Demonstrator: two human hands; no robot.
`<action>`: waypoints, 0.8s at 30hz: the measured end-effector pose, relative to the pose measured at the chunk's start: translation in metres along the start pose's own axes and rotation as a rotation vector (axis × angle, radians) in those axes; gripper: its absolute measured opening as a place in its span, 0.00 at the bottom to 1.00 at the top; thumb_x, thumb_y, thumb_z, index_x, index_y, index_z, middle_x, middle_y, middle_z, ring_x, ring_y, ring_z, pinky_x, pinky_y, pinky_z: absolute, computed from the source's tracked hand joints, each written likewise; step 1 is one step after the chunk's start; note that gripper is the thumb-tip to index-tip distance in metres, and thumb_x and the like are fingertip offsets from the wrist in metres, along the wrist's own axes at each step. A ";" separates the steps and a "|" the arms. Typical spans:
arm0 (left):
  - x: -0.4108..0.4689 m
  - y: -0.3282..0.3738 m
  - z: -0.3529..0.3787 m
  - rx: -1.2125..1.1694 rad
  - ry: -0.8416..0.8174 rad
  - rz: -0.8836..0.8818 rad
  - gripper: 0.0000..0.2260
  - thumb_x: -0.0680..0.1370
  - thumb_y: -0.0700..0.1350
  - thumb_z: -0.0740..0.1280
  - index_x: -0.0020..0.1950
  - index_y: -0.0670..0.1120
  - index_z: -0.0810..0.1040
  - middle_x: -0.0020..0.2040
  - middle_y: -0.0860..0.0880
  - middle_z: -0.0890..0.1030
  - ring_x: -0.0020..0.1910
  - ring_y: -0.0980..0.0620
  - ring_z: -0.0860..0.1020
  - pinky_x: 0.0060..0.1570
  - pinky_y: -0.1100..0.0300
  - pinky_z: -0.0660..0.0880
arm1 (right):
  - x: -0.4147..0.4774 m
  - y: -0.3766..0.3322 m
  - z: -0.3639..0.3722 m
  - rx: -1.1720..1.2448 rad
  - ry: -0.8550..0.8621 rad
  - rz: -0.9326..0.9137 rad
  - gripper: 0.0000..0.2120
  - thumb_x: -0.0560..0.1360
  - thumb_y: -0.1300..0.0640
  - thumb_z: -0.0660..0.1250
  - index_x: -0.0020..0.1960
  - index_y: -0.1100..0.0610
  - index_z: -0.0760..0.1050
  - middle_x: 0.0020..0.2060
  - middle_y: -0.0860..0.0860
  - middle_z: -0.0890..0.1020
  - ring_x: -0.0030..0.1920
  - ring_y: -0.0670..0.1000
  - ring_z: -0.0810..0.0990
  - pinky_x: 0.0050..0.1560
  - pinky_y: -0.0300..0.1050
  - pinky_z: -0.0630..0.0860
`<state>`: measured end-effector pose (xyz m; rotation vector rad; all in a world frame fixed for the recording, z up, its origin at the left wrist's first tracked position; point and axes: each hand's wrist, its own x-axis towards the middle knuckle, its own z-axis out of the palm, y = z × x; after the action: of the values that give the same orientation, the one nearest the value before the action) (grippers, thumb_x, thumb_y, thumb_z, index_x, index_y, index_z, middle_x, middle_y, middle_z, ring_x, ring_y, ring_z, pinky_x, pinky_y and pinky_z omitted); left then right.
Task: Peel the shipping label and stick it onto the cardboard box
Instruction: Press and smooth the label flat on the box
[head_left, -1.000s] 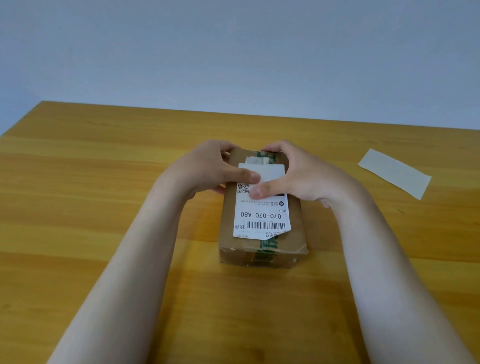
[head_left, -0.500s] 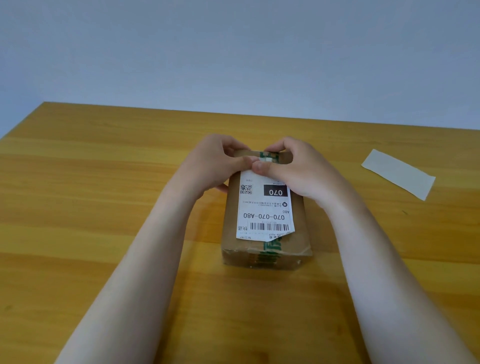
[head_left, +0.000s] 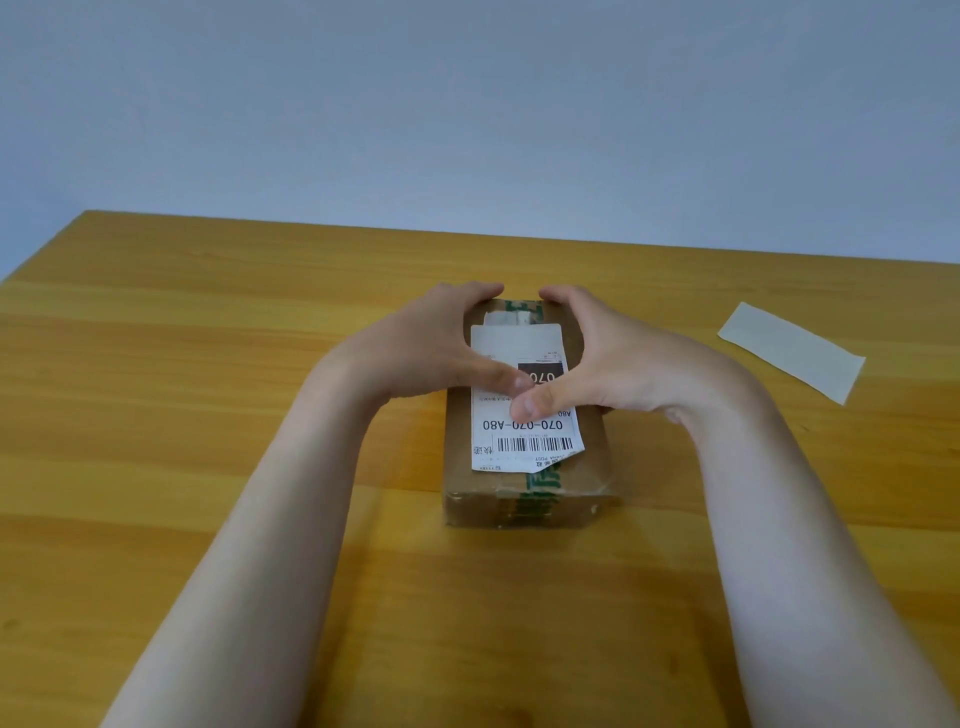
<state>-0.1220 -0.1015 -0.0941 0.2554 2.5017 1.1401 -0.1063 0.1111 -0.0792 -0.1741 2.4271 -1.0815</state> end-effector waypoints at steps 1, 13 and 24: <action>0.002 0.000 0.002 0.011 0.017 0.000 0.56 0.58 0.67 0.80 0.83 0.58 0.63 0.74 0.55 0.74 0.67 0.51 0.78 0.69 0.47 0.76 | 0.001 0.000 0.001 -0.003 0.009 -0.002 0.62 0.58 0.43 0.87 0.83 0.41 0.55 0.73 0.44 0.71 0.65 0.48 0.76 0.50 0.42 0.77; 0.008 0.005 0.015 -0.112 0.270 -0.039 0.21 0.71 0.55 0.81 0.61 0.54 0.82 0.53 0.54 0.84 0.50 0.54 0.84 0.47 0.54 0.82 | 0.012 0.004 0.007 0.067 0.199 -0.007 0.37 0.62 0.38 0.84 0.64 0.44 0.70 0.51 0.43 0.81 0.46 0.48 0.86 0.42 0.54 0.86; 0.009 0.008 0.018 -0.171 0.286 -0.115 0.12 0.72 0.55 0.80 0.51 0.52 0.84 0.43 0.52 0.83 0.35 0.53 0.82 0.25 0.62 0.72 | 0.017 0.008 0.010 0.112 0.266 -0.053 0.24 0.67 0.41 0.83 0.55 0.47 0.76 0.52 0.46 0.82 0.44 0.52 0.87 0.26 0.46 0.79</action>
<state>-0.1233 -0.0813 -0.1012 -0.1048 2.5966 1.4177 -0.1158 0.1048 -0.0972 -0.0613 2.5960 -1.3359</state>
